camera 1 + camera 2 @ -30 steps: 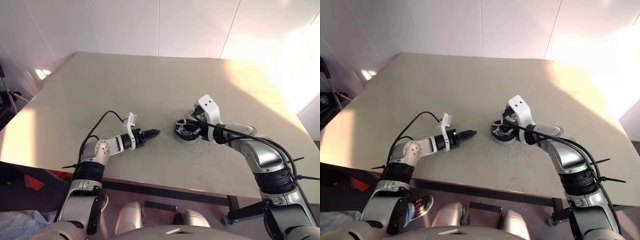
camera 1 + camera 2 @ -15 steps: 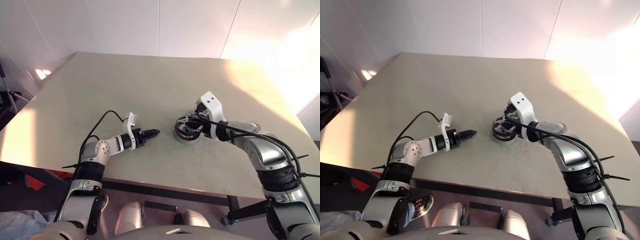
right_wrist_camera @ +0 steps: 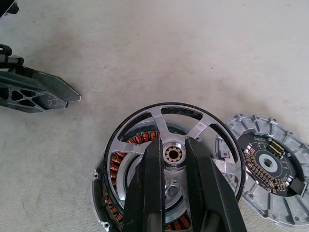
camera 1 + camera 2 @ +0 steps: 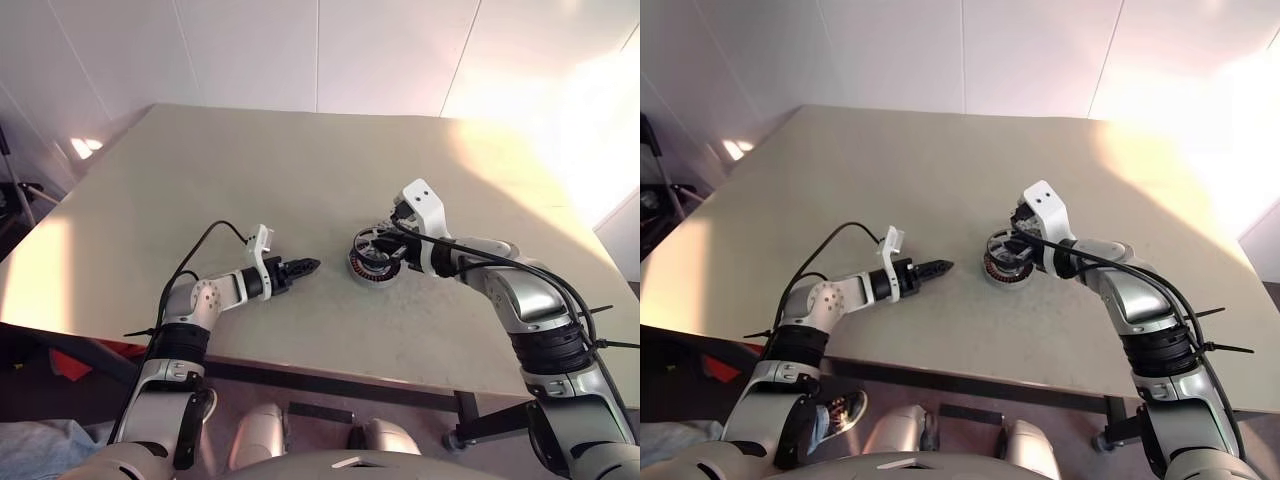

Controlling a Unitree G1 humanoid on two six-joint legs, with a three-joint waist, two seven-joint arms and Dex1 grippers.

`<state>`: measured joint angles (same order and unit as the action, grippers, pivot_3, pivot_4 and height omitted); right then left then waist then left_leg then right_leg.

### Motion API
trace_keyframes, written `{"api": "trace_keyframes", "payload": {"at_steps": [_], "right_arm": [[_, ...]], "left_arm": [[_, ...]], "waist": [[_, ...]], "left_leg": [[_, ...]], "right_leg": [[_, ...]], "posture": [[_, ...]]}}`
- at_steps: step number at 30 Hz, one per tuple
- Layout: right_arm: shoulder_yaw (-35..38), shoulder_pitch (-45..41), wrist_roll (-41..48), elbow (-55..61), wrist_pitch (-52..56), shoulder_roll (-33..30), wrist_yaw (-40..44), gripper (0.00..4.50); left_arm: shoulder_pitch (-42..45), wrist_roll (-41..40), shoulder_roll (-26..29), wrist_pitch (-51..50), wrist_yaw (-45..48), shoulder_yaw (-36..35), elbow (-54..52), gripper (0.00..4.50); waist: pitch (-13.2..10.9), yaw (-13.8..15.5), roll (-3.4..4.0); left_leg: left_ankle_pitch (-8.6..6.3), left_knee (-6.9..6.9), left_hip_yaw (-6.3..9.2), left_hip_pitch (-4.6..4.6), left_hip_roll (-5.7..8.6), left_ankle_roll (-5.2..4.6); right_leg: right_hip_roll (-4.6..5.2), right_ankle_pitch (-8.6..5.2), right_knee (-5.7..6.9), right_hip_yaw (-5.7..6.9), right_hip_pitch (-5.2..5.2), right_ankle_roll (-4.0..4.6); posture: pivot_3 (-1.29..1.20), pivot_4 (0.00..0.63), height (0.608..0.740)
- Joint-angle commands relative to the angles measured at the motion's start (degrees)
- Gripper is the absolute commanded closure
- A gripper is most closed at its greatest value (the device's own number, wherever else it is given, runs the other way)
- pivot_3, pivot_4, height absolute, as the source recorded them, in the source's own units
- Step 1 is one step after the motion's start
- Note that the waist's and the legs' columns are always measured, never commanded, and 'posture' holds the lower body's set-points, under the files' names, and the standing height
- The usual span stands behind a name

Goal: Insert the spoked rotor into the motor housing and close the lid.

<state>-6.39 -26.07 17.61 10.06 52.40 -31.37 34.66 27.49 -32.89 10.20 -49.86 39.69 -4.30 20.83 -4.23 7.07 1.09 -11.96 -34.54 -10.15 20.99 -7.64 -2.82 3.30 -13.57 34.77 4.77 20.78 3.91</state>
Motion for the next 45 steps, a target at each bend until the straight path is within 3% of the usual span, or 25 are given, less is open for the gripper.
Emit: {"api": "trace_keyframes", "payload": {"at_steps": [1,17,30,43,44,45], "right_arm": [[1.5,-0.5,0.5,3.6,-0.2,-0.8,0.1,4.08],[1.6,2.7,1.3,8.9,2.3,-0.9,-0.8,4.08],[0.5,1.8,-0.5,1.5,-1.2,1.2,-1.4,4.08],[0.7,2.3,0.1,1.9,-2.4,0.0,0.5,4.08],[0.7,2.5,0.3,2.5,-2.3,-0.2,0.7,3.44],[0.6,2.6,0.2,3.0,-2.4,-0.2,0.7,3.18]], "left_arm": [[-0.7,1.0,0.8,0.1,-1.2,-0.5,0.1,2.4],[-0.1,1.3,0.8,0.1,-0.8,-0.1,1.0,2.4],[-0.5,1.2,1.1,-0.4,-0.9,-0.1,0.3,2.4],[-0.9,1.2,1.0,-0.6,-1.0,0.1,-0.2,2.4],[-0.9,1.2,0.9,-0.5,-1.0,0.1,-0.2,2.4],[-0.9,1.2,0.9,-0.5,-1.0,0.1,-0.2,2.4]], "waist": [[0.0,0.0,0.0],[0.0,0.0,0.0],[0.0,0.0,0.0],[0.0,0.0,0.0],[0.0,0.0,0.0],[0.0,0.0,0.0]], "left_leg": [[0.0,0.0,0.0,0.0,0.0,0.0],[0.01,0.03,0.0,-0.01,0.0,0.02],[0.01,0.03,0.0,-0.01,0.01,0.02],[0.01,0.03,0.0,-0.02,0.0,0.02],[0.01,0.03,0.0,-0.01,0.0,0.02],[0.01,0.03,0.0,-0.01,0.01,0.02]], "right_leg": [[0.0,0.0,0.0,0.0,0.0,0.0],[0.0,-0.09,0.0,0.0,0.0,-0.16],[0.0,-0.09,0.0,0.0,0.0,-0.15],[0.0,-0.05,0.0,0.0,0.0,-0.09],[0.0,-0.05,-0.01,0.0,0.0,-0.09],[0.0,-0.05,-0.01,0.0,0.0,-0.08]], "posture": [[0.0,0.0,0.74],[0.0,0.0,0.74],[0.0,0.0,0.74],[0.0,0.0,0.74],[0.0,0.0,0.74],[0.0,0.0,0.74]]}}
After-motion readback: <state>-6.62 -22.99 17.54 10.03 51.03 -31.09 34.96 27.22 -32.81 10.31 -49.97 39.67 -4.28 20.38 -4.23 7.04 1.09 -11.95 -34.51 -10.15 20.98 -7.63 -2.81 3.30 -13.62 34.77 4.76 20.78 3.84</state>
